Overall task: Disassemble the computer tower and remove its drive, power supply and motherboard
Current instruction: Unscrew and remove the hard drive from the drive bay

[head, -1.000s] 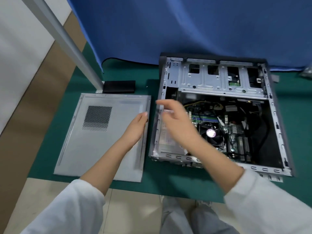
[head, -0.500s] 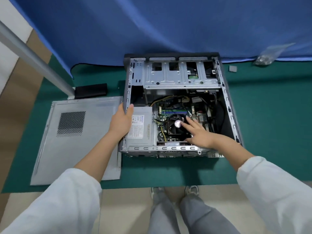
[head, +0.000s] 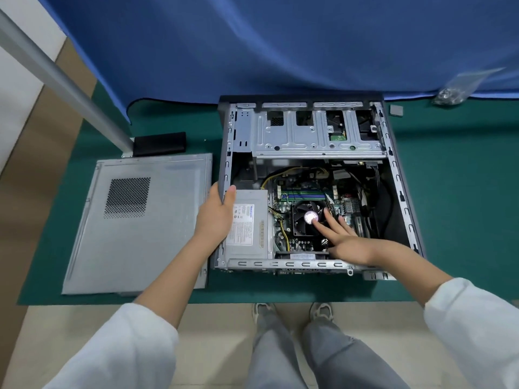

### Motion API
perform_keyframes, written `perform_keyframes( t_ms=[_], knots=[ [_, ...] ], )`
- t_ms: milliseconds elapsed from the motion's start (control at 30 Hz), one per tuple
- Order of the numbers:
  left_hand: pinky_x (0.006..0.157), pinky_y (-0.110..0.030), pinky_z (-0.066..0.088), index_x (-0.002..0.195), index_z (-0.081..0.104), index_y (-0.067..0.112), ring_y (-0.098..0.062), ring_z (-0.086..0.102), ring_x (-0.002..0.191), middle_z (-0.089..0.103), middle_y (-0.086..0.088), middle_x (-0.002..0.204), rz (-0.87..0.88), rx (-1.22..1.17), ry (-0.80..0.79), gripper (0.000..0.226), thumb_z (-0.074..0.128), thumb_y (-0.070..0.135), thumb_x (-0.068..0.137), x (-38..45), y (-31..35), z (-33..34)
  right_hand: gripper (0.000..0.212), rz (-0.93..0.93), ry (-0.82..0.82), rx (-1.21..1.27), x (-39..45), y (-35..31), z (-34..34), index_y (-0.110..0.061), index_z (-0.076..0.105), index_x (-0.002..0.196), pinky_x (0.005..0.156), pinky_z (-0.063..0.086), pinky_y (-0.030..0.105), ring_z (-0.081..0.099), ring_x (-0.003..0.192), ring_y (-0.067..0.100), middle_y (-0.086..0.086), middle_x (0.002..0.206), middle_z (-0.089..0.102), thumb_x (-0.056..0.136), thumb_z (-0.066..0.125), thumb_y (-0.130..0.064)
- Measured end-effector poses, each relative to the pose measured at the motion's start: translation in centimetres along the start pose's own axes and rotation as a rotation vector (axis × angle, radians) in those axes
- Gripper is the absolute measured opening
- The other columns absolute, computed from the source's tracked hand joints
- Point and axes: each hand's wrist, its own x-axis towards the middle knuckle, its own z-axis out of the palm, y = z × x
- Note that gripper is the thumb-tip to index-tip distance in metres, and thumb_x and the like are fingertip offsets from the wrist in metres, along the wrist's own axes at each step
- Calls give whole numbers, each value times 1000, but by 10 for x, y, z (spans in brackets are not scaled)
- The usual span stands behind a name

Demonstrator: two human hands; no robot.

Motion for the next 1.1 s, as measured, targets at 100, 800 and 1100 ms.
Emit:
perform_keyframes(
  t_ms=[100,800,1100],
  knots=[
    [106,-45,37,146,28,15,-27,45,128,46,-8,142,-1,-17,-11,62,30,53,97,-3,-2,1,77,26,26,-64,-5,-2,0,-47,-5,146,115,-7,51,-32,137,14,-26,144,-33,94,40,-12],
    [88,-21,39,117,63,12,-21,57,109,63,-7,119,-15,149,145,28,49,11,92,134,-22,-33,46,-585,901,-560,109,-145,-102,-12,48,137,105,34,41,39,124,29,9,135,48,92,48,-21],
    [99,-47,34,118,55,0,-36,41,116,48,-23,122,84,320,-22,29,48,14,94,165,-32,-3,48,-582,934,-592,115,-142,-101,-14,49,135,102,36,39,40,122,27,6,133,50,90,40,-29]
  ],
)
